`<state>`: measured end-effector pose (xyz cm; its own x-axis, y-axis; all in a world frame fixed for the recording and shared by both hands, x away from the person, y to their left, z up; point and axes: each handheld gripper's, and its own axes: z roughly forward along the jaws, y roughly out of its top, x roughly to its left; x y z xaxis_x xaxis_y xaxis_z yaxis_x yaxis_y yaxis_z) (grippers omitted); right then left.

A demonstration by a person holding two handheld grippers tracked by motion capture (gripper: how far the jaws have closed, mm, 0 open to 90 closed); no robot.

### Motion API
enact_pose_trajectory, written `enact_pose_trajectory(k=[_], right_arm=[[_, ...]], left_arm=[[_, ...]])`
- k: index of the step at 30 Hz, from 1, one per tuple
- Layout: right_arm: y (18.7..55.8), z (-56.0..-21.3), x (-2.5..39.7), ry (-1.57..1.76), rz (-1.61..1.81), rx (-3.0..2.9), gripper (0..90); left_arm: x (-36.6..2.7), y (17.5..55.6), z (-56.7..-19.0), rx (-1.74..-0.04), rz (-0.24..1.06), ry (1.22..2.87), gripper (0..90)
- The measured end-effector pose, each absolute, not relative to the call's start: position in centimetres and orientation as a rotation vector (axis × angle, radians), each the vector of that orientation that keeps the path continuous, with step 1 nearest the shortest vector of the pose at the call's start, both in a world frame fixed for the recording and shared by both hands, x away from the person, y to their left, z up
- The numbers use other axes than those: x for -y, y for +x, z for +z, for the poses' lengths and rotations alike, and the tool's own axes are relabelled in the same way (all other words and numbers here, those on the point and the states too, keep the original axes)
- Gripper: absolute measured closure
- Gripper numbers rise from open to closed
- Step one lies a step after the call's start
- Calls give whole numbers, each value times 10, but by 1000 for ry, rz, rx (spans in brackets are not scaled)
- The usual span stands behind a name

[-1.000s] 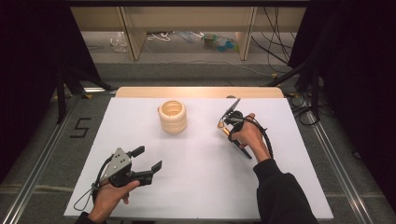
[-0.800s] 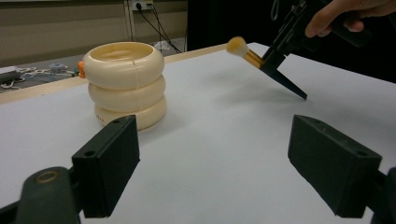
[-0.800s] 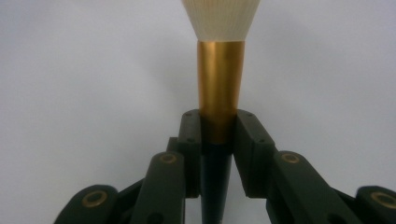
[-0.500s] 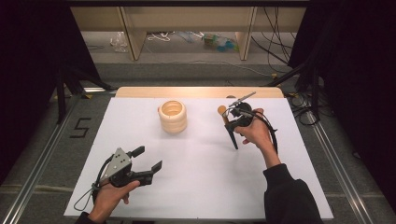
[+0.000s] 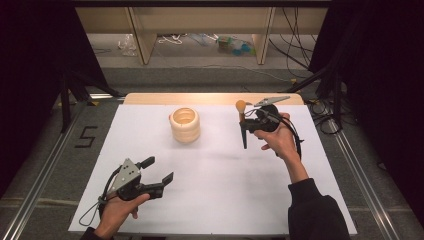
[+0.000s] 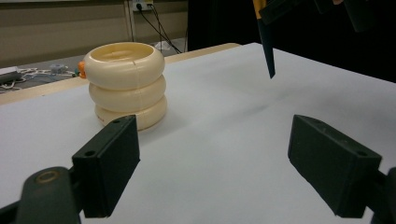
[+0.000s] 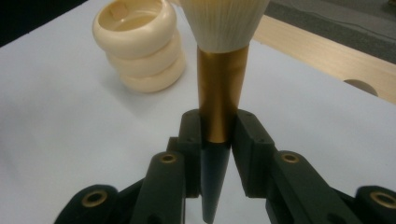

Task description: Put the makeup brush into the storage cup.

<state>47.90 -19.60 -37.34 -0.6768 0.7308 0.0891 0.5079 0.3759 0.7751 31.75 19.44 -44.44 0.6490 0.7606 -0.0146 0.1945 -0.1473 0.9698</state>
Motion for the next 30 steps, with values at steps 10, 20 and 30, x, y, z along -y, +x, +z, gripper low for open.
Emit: enact_pose_trajectory(k=[10,20,30], right_arm=[[470,-369,204,1052,1274,-2340,743],[447,-372,217,1013,1419,-2323,742],[424,-379,215,967,1476,-2369,743]], left_arm=[[-195,318,-445,-786,597,1685,165],[-194,319,-446,-777,593,1683,165],[-187,319,-448,-786,558,1689,165]])
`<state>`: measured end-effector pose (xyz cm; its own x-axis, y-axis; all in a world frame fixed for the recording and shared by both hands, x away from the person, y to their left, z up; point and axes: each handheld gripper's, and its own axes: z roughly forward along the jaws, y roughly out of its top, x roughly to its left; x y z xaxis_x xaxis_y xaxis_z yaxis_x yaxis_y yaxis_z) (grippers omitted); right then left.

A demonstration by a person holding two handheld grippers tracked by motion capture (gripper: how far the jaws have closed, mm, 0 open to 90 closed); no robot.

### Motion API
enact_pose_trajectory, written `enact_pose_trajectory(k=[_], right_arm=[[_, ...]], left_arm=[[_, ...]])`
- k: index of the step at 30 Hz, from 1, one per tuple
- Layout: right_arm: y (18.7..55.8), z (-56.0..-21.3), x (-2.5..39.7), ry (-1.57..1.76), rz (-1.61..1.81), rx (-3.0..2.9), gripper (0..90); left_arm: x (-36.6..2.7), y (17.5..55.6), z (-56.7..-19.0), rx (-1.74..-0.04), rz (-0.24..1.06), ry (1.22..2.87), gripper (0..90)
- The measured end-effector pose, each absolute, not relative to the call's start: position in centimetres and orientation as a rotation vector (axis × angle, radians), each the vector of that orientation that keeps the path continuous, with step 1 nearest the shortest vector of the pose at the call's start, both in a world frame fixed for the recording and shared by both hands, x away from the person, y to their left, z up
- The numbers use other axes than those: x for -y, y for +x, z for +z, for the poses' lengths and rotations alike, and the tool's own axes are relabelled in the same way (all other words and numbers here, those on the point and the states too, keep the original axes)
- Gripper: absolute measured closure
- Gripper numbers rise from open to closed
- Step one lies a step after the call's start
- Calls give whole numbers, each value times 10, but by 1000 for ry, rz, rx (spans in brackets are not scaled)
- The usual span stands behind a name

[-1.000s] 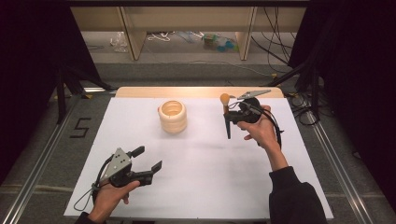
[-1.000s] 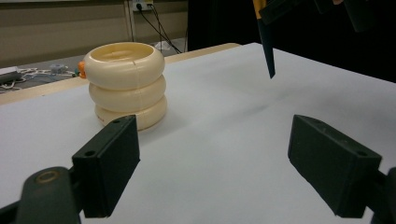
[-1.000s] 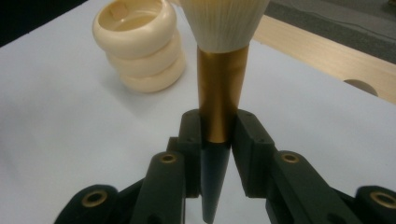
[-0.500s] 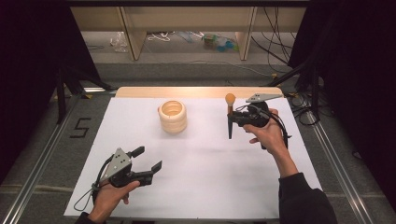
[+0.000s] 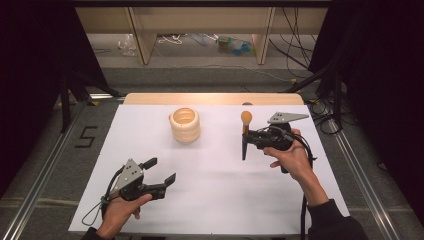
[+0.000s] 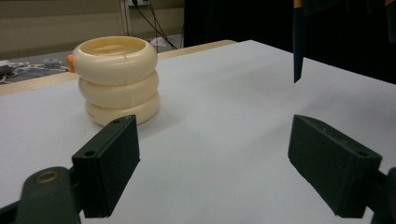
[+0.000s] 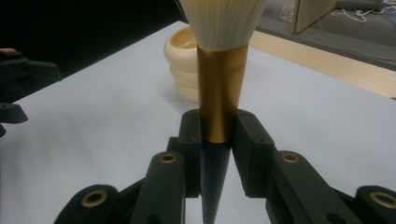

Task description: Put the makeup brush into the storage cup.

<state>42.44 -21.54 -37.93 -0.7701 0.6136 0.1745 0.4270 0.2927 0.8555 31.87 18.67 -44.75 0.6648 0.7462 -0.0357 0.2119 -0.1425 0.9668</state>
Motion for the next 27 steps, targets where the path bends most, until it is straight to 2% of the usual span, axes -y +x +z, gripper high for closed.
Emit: enact_pose_trajectory(k=[6,12,27], right_arm=[[417,-381,210,943,1505,-2370,743],[407,-379,201,889,1537,-2388,743],[389,-379,175,785,1574,-2454,743]], left_arm=[[-174,315,-448,-775,524,1695,165],[-159,317,-448,-785,431,1653,166],[-108,324,-452,-670,397,1688,180]])
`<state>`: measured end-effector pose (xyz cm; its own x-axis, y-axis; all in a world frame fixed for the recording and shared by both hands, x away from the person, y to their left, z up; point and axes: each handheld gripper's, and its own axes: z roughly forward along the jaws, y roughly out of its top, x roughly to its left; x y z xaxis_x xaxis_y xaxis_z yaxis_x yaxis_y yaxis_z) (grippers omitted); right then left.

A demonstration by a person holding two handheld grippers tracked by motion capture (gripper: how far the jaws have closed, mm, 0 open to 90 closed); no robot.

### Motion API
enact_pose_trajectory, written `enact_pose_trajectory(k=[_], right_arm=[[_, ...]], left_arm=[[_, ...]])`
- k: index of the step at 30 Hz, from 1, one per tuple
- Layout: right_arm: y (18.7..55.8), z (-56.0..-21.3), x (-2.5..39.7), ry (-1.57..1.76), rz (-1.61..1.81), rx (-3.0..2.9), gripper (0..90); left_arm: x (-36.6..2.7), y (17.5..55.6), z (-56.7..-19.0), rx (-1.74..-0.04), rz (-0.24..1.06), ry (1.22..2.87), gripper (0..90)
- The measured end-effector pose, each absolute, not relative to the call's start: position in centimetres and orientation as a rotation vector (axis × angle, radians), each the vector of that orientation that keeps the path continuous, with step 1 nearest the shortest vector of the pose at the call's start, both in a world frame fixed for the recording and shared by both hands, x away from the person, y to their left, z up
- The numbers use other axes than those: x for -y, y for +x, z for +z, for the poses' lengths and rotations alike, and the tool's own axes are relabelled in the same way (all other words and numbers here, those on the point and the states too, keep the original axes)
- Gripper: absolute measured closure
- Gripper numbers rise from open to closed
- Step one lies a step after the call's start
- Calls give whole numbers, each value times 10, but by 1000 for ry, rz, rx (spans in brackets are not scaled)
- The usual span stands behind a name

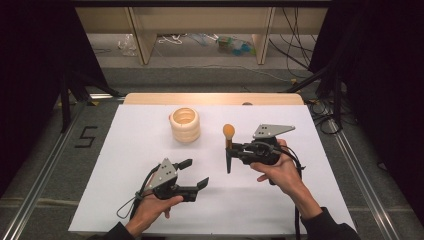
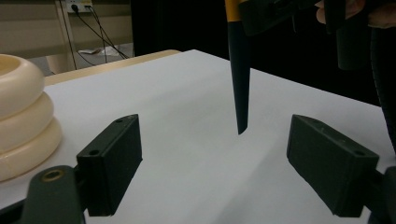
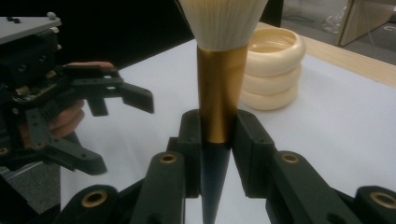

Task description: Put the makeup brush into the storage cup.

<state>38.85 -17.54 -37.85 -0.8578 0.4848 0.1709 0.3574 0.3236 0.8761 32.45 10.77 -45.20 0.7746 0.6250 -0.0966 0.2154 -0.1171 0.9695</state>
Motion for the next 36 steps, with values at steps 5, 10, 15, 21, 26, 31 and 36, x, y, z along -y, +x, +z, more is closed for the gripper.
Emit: enact_pose_trajectory(k=[5,10,15,21,26,31,36], right_arm=[[383,-379,165,732,1579,-2473,742],[380,-383,156,718,1617,-2499,743],[375,-383,147,678,1610,-2516,742],[370,-386,138,651,1622,-2536,742],[366,-387,131,623,1637,-2554,742],[363,-388,126,599,1645,-2568,743],[362,-389,123,594,1642,-2577,742]], left_arm=[[-102,325,-454,-648,406,1716,192],[-101,324,-455,-650,396,1709,206],[-101,323,-456,-643,372,1703,219],[-100,322,-456,-636,360,1709,242],[-99,320,-456,-654,327,1703,275],[-100,319,-455,-629,324,1714,350],[-100,319,-455,-632,303,1706,393]])
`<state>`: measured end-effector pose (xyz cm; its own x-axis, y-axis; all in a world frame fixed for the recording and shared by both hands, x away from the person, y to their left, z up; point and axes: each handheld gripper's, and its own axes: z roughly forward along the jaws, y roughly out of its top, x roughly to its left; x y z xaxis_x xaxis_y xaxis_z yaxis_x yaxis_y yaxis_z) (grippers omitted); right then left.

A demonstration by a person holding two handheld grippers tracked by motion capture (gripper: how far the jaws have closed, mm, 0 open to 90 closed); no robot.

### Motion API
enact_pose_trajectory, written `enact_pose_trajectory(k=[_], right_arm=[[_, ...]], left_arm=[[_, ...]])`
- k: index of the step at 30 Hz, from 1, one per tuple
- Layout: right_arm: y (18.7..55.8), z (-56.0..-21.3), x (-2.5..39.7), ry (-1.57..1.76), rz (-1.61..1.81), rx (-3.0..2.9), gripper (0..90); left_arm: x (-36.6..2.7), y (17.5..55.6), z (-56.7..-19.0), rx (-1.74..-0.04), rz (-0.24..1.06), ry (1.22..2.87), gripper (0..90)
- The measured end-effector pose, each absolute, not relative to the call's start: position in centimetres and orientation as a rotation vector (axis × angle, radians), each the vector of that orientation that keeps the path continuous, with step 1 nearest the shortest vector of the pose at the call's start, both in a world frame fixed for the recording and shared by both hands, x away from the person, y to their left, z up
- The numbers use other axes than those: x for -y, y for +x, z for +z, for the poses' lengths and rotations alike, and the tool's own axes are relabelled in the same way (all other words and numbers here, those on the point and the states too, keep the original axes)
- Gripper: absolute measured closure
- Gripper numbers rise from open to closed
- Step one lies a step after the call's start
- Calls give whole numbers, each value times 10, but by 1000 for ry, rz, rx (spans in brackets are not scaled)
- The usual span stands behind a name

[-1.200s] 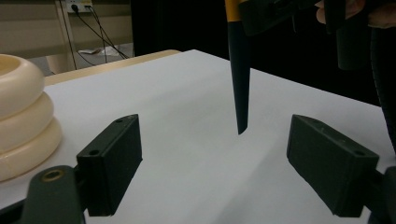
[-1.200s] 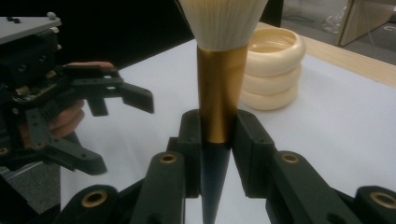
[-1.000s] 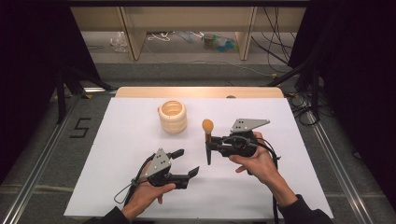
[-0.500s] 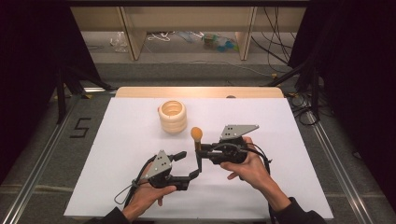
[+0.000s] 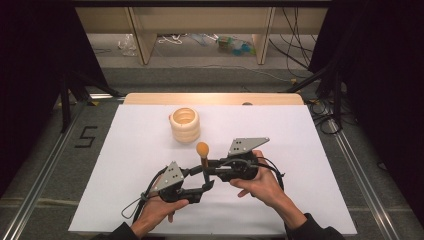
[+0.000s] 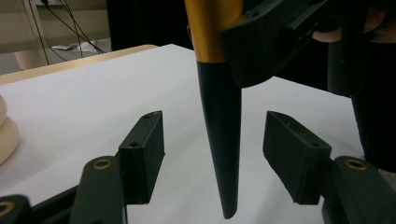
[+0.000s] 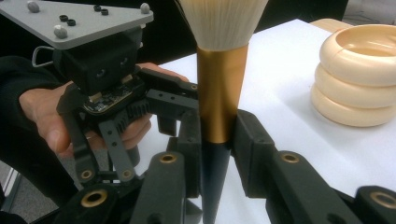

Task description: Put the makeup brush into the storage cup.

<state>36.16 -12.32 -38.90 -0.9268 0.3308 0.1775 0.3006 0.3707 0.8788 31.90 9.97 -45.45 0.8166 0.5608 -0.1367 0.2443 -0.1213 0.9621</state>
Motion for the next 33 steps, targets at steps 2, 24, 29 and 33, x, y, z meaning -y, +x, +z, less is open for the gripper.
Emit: enact_pose_trajectory(k=[2,24,29,33], right_arm=[[361,-389,123,588,1644,-2585,743],[360,-391,119,564,1637,-2594,742],[359,-391,118,551,1646,-2606,742],[358,-390,118,546,1645,-2597,743]], left_arm=[[-100,319,-454,-631,300,1704,403],[-101,318,-453,-628,234,1690,619],[-103,320,-452,-616,219,1692,723],[-104,319,-452,-653,200,1677,741]])
